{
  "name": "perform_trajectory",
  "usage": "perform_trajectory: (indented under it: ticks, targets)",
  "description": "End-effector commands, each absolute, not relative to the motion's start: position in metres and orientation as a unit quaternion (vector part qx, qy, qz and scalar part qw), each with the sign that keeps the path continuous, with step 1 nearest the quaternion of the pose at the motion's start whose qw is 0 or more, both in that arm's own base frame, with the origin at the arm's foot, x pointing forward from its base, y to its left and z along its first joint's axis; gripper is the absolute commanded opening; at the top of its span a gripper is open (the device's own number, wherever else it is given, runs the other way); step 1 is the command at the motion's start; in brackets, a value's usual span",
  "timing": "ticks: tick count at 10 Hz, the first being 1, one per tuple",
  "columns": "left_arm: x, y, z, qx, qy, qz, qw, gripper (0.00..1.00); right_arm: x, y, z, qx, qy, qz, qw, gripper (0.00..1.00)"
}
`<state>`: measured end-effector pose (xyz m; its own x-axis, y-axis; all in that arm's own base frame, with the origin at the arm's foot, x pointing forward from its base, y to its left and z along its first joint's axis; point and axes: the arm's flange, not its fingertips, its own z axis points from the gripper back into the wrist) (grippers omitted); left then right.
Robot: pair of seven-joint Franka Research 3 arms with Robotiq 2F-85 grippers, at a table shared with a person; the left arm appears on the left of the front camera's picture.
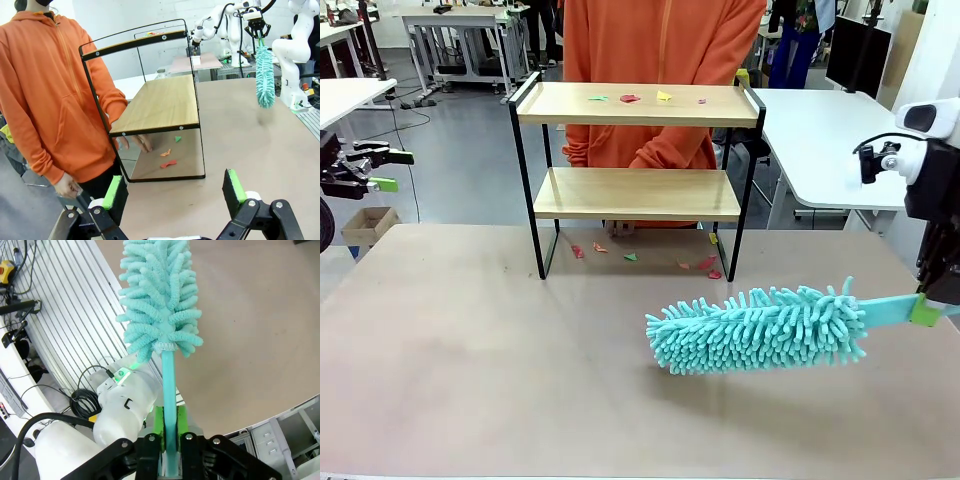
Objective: Clean the shelf.
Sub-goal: Clean the specific section of the Shelf indicated by the human with the Duster.
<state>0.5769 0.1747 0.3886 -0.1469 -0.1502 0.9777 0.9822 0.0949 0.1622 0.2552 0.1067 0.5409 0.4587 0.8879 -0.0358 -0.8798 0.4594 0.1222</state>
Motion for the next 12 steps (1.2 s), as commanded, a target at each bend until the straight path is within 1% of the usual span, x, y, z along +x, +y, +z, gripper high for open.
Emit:
perform_trajectory:
  ticks: [1, 8, 9, 10, 12]
  targets:
    - [0.574, 0.175, 0.392, -0.395, -0.528, -0.545, 0.518, 1.00, 0.256, 0.107, 0.543, 0.043, 0.047, 0.518, 0.853, 0.13]
    - [0.574, 0.175, 0.392, -0.395, -0.528, -0.545, 0.518, 1.00, 0.255, 0.107, 0.541, 0.043, 0.047, 0.518, 0.853, 0.13]
    - [0.574, 0.175, 0.392, -0.395, -0.528, -0.545, 0.518, 1.00, 0.261, 0.136, 0.532, 0.049, 0.035, 0.475, 0.878, 0.13]
    - [0.574, 0.175, 0.392, -0.395, -0.528, -0.545, 0.518, 1.00, 0.260, 0.168, 0.524, 0.056, -0.005, 0.449, 0.892, 0.13]
    - [0.574, 0.175, 0.392, -0.395, -0.528, -0.545, 0.518, 1.00, 0.260, 0.210, 0.503, 0.048, -0.029, 0.404, 0.913, 0.13]
